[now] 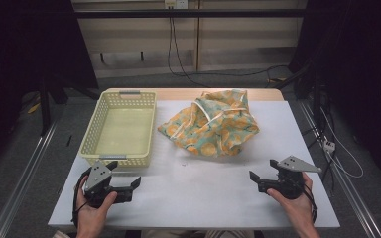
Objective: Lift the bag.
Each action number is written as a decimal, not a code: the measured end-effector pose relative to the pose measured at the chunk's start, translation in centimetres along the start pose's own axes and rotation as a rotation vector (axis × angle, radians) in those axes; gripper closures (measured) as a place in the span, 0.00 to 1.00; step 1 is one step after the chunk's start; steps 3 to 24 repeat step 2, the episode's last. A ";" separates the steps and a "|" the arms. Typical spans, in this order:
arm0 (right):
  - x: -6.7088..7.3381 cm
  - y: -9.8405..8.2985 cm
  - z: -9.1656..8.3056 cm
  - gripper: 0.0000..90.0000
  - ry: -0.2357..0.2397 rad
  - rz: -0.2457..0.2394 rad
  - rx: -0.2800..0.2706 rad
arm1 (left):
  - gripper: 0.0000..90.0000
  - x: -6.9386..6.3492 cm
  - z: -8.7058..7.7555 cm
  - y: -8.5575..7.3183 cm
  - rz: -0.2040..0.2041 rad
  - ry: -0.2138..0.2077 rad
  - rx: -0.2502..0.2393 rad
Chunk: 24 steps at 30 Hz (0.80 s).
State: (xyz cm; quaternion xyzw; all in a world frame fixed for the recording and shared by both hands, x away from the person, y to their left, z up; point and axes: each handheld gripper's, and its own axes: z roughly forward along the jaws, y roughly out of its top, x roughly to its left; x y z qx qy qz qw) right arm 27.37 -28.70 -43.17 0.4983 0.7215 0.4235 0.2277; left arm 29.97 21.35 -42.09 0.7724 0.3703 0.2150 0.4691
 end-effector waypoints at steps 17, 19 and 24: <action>0.0 0.1 0.0 0.16 0.004 0.003 -0.005 | 0.06 0.1 0.1 0.0 -0.016 0.002 0.001; 0.0 0.1 0.0 0.16 0.004 0.003 -0.005 | 0.06 0.1 0.1 0.0 -0.016 0.002 0.001; 0.0 0.1 0.0 0.16 0.004 0.003 -0.005 | 0.06 0.1 0.1 0.0 -0.016 0.002 0.001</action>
